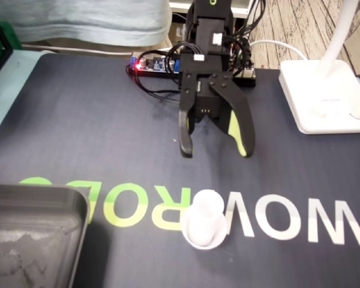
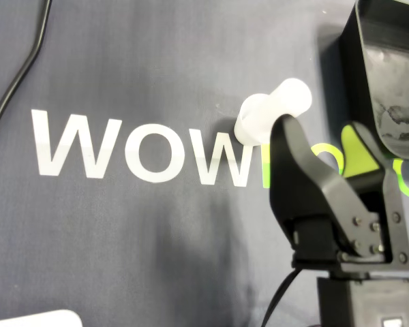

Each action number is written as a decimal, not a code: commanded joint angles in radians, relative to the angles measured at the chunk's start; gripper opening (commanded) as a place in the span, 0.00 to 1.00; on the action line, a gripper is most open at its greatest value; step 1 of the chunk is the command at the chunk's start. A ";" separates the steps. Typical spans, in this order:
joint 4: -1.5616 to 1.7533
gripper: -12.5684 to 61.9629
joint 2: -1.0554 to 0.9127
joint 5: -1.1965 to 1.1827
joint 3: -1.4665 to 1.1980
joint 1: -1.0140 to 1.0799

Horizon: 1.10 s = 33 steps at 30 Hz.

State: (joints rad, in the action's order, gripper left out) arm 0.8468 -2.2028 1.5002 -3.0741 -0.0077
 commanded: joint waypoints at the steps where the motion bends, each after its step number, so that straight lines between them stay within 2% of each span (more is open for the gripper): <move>1: 0.092 0.61 0.028 0.009 0.008 0.009; 8: 0.146 0.61 0.149 0.011 0.063 0.026; 14: 0.425 0.61 0.431 0.021 0.120 0.055; 19: 0.423 0.64 0.472 0.020 0.155 0.060; 33: 0.430 0.61 0.632 0.067 0.222 0.008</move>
State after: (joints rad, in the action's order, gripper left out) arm 1.1873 -1.5754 1.5585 -2.8900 0.0061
